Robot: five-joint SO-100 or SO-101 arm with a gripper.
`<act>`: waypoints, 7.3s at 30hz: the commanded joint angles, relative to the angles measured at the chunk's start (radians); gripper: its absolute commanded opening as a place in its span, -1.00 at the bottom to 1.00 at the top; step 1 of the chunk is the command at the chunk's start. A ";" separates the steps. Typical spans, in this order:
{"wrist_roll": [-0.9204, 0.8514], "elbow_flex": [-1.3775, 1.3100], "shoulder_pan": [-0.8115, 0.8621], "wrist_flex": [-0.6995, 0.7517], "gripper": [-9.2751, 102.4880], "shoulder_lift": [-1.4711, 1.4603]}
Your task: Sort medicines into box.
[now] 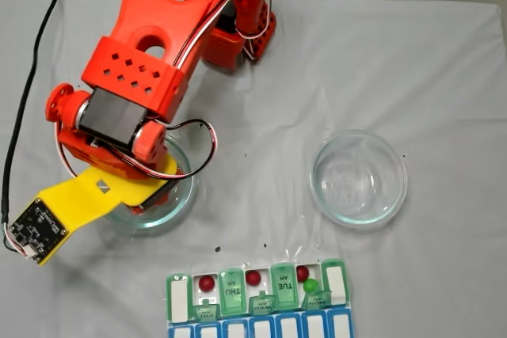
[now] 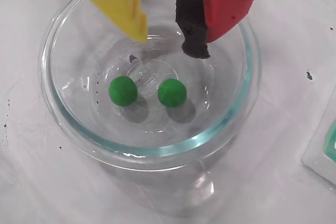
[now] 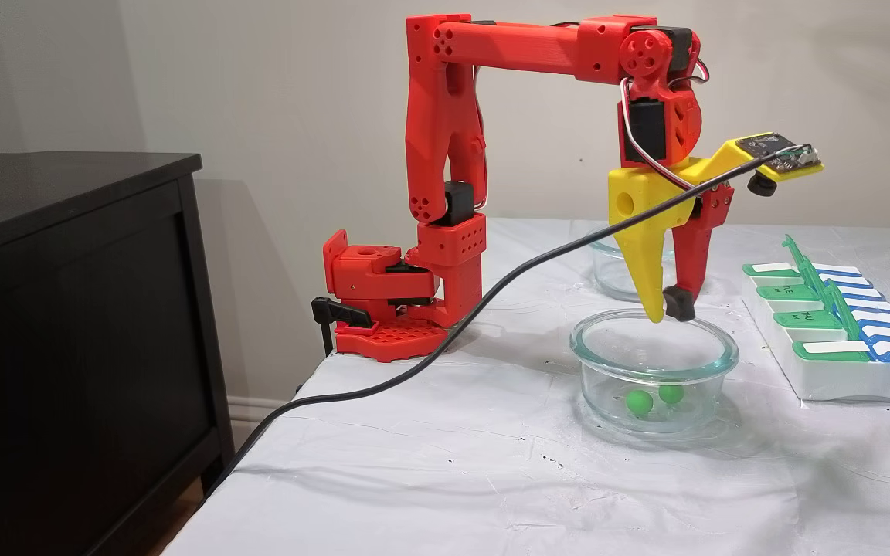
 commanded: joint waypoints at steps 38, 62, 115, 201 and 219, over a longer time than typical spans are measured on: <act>-0.003 0.195 0.009 -0.268 -0.47 0.051; 0.023 0.224 -0.018 -0.339 -0.50 -0.015; 0.057 0.285 -0.034 -0.466 -0.83 -0.046; 0.914 0.379 -0.456 -0.885 -0.84 0.385; 0.824 0.407 -0.503 -0.816 -0.84 0.252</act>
